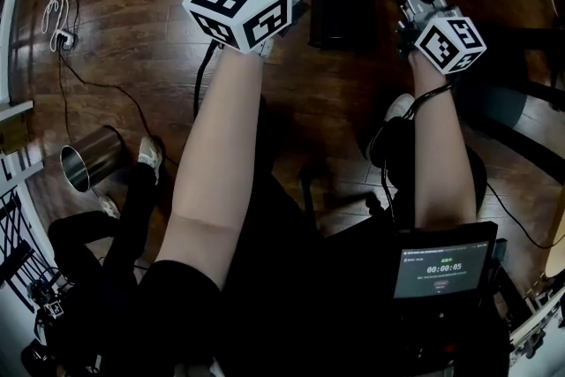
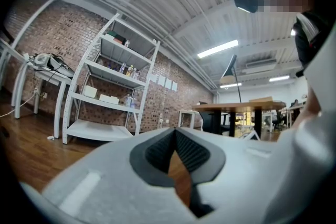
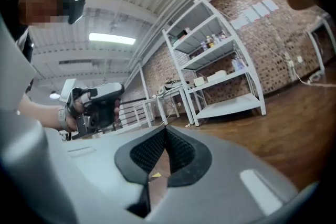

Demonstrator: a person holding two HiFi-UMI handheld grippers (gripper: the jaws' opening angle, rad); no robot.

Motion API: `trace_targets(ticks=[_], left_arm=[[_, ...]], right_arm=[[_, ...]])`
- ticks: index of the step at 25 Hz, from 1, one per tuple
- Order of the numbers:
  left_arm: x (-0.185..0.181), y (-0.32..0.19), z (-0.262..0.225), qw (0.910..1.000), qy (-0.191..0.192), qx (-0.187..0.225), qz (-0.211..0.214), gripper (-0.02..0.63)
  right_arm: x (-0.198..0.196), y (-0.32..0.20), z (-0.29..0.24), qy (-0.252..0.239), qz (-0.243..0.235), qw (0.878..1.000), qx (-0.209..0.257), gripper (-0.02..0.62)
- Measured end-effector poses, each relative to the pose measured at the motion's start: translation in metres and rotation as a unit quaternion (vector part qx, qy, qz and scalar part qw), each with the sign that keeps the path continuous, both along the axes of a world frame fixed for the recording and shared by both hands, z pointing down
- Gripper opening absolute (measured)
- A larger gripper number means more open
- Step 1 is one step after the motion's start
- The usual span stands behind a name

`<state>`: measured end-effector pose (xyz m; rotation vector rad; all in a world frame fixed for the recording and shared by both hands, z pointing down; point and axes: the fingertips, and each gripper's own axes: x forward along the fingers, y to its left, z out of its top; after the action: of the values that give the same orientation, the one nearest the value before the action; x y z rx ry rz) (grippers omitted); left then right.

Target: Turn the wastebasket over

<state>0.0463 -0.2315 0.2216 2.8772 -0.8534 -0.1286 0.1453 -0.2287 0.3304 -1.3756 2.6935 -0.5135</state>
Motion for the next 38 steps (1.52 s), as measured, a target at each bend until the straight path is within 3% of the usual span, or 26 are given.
trace_targets(ticks=[3, 5, 7, 10, 12, 17, 19, 22, 31, 38], left_arm=[[-0.003, 0.001, -0.010, 0.9998, 0.017, 0.004, -0.004, 0.002], [-0.003, 0.003, -0.015, 0.9997, 0.024, 0.007, -0.003, 0.002], [0.000, 0.005, -0.017, 0.9997, 0.023, 0.008, 0.001, 0.002], [0.000, 0.007, -0.017, 0.9997, 0.023, 0.008, 0.002, 0.002], [-0.003, 0.008, -0.018, 0.9996, 0.026, 0.007, 0.002, 0.002], [-0.005, 0.009, -0.024, 0.9994, 0.033, 0.009, 0.000, 0.002], [-0.009, 0.010, -0.026, 0.9994, 0.035, 0.009, 0.000, 0.002], [-0.023, 0.011, -0.027, 0.9991, 0.041, 0.008, 0.000, 0.002], [-0.030, 0.010, -0.040, 0.9984, 0.055, 0.012, -0.002, 0.002], [-0.030, 0.010, -0.037, 0.9985, 0.055, 0.009, -0.003, 0.002]], right_arm=[[0.012, 0.005, 0.024, -0.112, 0.050, 0.992, -0.031, 0.009], [0.021, 0.009, 0.039, -0.203, 0.076, 0.976, -0.038, 0.009], [0.038, 0.013, 0.062, -0.282, 0.121, 0.950, -0.054, 0.009], [0.062, 0.022, 0.104, -0.403, 0.203, 0.887, -0.095, 0.009], [0.066, 0.027, 0.123, -0.454, 0.227, 0.855, -0.104, 0.009], [0.063, 0.039, 0.158, -0.511, 0.250, 0.815, -0.108, 0.009], [0.056, 0.046, 0.169, -0.522, 0.252, 0.808, -0.109, 0.011], [0.036, 0.060, 0.186, -0.517, 0.253, 0.810, -0.111, 0.012], [0.018, 0.114, 0.233, -0.523, 0.265, 0.797, -0.142, 0.143], [0.009, 0.139, 0.277, -0.513, 0.278, 0.791, -0.183, 0.199]])
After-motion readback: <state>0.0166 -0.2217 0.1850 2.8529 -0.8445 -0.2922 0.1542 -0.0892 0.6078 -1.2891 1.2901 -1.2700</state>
